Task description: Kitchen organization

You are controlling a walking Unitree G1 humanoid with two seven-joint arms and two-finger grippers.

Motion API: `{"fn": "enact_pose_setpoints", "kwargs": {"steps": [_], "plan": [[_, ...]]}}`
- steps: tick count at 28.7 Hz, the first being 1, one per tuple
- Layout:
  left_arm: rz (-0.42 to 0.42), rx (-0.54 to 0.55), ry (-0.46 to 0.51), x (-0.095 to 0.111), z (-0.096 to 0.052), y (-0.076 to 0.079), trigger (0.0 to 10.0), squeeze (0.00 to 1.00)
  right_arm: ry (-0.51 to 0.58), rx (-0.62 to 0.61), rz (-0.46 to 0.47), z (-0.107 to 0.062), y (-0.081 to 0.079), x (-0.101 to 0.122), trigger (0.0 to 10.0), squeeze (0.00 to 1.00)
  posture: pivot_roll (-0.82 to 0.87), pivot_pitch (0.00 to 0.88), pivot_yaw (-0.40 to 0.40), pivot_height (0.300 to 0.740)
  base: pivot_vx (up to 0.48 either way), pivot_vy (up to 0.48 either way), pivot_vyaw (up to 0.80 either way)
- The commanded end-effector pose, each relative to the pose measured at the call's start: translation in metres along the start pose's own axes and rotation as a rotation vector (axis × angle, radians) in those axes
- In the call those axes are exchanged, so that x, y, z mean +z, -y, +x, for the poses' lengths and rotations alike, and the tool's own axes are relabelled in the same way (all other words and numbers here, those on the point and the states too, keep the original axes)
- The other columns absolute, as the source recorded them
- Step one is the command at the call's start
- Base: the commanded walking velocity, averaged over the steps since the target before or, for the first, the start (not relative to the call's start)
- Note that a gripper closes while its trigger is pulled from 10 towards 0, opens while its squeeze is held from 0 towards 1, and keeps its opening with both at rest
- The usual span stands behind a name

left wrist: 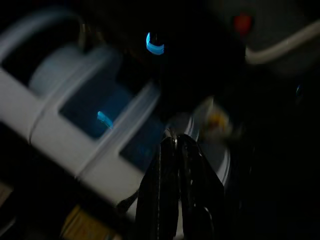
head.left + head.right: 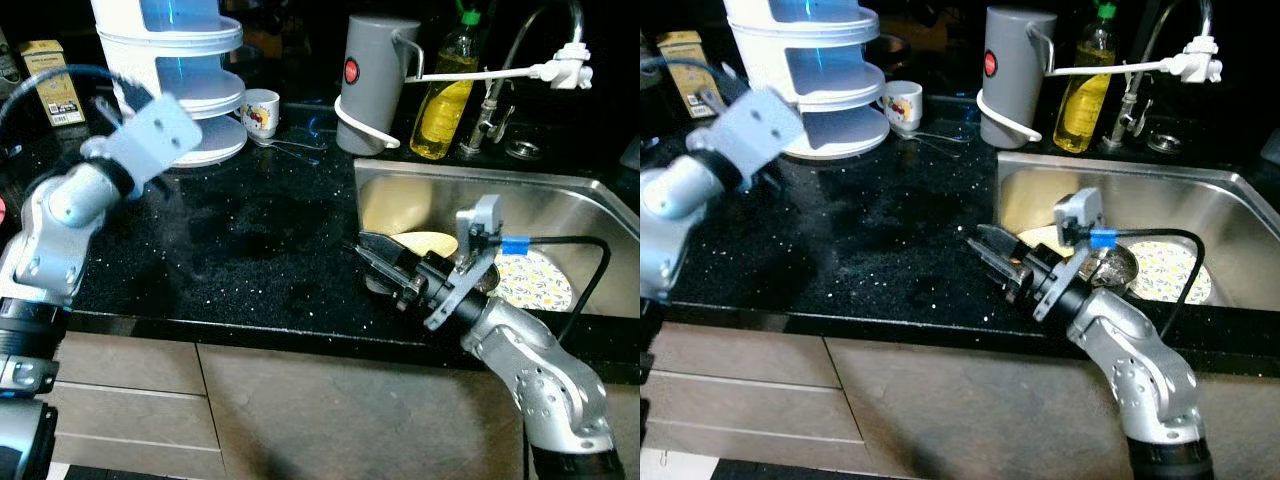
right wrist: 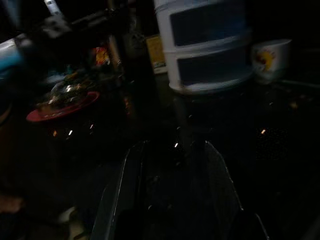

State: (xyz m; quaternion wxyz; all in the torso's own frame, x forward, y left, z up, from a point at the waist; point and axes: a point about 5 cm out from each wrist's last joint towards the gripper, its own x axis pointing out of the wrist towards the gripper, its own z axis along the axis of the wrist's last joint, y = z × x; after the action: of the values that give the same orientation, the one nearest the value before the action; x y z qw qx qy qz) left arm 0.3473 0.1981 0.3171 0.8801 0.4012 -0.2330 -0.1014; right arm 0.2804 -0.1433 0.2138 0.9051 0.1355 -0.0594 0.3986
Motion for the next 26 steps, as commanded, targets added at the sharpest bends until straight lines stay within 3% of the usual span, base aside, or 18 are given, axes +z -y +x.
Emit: {"fn": "enact_pose_setpoints", "kwargs": {"steps": [1,2,6,11,20,21,22,23,24,26], "plan": [[-0.023,-0.009,0.046,0.010,0.003,0.002,0.0,0.00,0.015,-0.041,-0.010,-0.001,0.005,0.002,10.0,0.00,-0.09,0.000,-0.076,0.740,0.000,0.000,0.00],[-0.075,-0.031,0.087,0.019,0.006,0.011,0.0,0.00,0.035,-0.089,-0.015,0.001,0.010,0.003,10.0,0.00,-0.08,0.000,-0.075,0.740,0.000,0.000,0.00],[-0.154,-0.055,0.116,0.025,0.006,0.025,0.0,0.00,0.047,-0.163,-0.015,0.001,0.020,0.005,10.0,0.00,-0.08,0.000,-0.069,0.740,0.000,0.000,-0.11],[-0.197,-0.095,0.151,0.032,0.006,0.037,0.0,0.00,0.053,-0.199,-0.012,0.002,0.025,0.005,10.0,0.00,-0.07,0.000,-0.065,0.740,0.000,0.000,-0.73],[-0.243,-0.114,0.166,0.036,0.006,0.045,0.0,0.00,0.061,-0.230,-0.015,0.005,0.028,0.003,10.0,0.00,-0.07,0.000,-0.058,0.740,0.000,0.000,-0.80],[-0.251,-0.118,0.165,0.036,0.006,0.047,3.4,0.00,0.062,-0.239,-0.015,0.005,0.029,0.003,10.0,0.00,-0.07,0.000,-0.055,0.740,0.000,0.000,-0.80],[-0.251,-0.118,0.165,0.036,0.006,0.047,3.4,0.00,0.062,-0.239,-0.015,0.005,0.029,0.003,10.0,0.00,-0.07,0.000,-0.055,0.740,0.000,0.000,-0.80],[-0.255,-0.120,0.164,0.036,0.006,0.048,4.4,0.00,0.062,-0.242,-0.015,0.005,0.029,0.002,10.0,0.00,-0.07,0.000,-0.055,0.740,0.000,0.000,-0.80],[-0.256,-0.126,0.165,0.036,0.006,0.049,10.0,0.00,0.062,-0.246,-0.015,0.005,0.029,0.002,10.0,0.00,-0.07,0.000,-0.055,0.740,0.000,0.000,-0.80],[-0.259,-0.138,0.170,0.038,0.007,0.050,10.0,0.00,0.062,-0.251,-0.015,0.005,0.030,0.002,10.0,0.00,-0.07,0.000,-0.053,0.740,0.000,0.000,-0.80]]}}
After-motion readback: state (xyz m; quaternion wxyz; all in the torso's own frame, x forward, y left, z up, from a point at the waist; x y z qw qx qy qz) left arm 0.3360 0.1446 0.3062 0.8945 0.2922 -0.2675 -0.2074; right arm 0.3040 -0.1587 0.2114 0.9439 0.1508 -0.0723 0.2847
